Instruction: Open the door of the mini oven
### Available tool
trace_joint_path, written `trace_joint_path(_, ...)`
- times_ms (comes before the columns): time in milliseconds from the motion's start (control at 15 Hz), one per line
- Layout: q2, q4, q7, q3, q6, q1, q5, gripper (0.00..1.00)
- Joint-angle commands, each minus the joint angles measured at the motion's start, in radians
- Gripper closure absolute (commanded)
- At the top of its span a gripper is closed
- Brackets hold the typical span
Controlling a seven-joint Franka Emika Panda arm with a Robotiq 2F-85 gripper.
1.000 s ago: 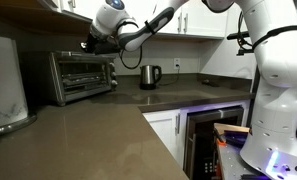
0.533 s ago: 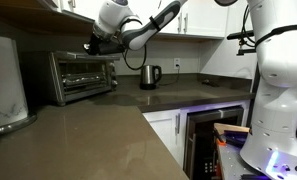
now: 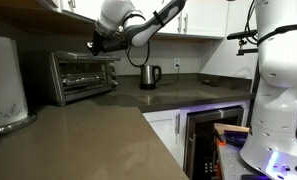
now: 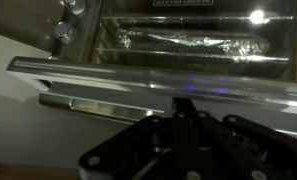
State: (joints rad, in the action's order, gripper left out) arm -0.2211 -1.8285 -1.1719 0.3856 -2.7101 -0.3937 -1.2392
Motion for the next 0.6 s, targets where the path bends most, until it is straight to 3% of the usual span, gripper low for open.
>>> trace_joint_path(0, 0.033, -0.045, 0.084, 0.011, 0.009, -0.018, 0.085, 1.0)
trace_joint_path(533, 0.041, -0.076, 0.228, 0.018, 0.036, -0.019, 0.26, 1.0)
